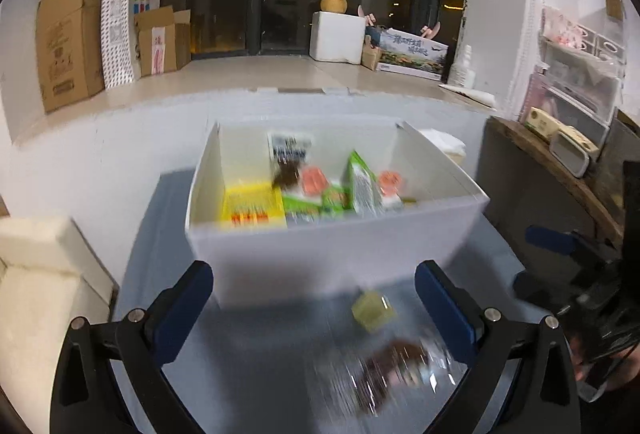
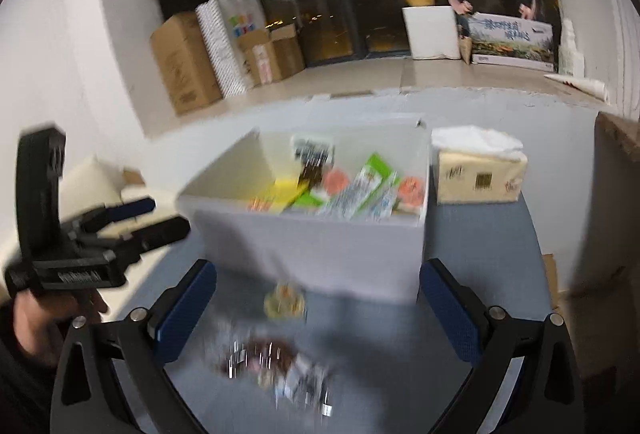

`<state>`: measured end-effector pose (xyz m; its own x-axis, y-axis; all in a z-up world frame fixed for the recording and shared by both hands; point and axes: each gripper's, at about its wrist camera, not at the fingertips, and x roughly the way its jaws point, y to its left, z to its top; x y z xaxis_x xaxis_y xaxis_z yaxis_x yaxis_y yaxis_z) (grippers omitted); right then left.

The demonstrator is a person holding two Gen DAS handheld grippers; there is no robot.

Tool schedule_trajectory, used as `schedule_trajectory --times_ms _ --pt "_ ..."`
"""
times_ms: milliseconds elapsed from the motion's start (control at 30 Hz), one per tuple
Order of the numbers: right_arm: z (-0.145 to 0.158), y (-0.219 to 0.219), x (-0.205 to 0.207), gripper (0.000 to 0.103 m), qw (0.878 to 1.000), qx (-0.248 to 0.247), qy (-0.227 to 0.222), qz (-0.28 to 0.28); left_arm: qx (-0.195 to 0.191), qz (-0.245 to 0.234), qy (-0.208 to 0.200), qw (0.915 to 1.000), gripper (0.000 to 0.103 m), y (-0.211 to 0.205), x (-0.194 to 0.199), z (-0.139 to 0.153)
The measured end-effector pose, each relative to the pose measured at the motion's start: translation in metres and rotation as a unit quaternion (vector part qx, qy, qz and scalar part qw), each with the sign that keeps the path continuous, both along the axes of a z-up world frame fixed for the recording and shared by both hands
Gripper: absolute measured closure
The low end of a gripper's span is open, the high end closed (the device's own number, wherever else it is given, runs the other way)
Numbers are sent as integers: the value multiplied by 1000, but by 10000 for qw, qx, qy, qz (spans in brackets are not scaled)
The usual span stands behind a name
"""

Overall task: Organize snacks
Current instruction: 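Move both tools toward the remaining clear packet and small yellow cup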

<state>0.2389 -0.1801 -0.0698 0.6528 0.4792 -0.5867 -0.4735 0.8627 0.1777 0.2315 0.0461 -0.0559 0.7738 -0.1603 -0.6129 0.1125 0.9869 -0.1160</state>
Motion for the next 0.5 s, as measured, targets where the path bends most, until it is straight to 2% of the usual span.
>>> schedule_trajectory --times_ms 167,267,367,500 --pt "-26 18 -30 0 9992 -396 79 -38 -378 69 95 9992 0 2 -64 -22" --pt "-36 32 -31 0 9972 -731 32 -161 -428 179 172 9988 0 6 -89 -32" --pt "-43 46 -23 0 9973 -718 140 -70 -485 322 266 9979 0 14 -105 -40" --pt "-54 57 3 0 9969 -599 438 -266 -514 453 323 9971 0 24 -115 -44"
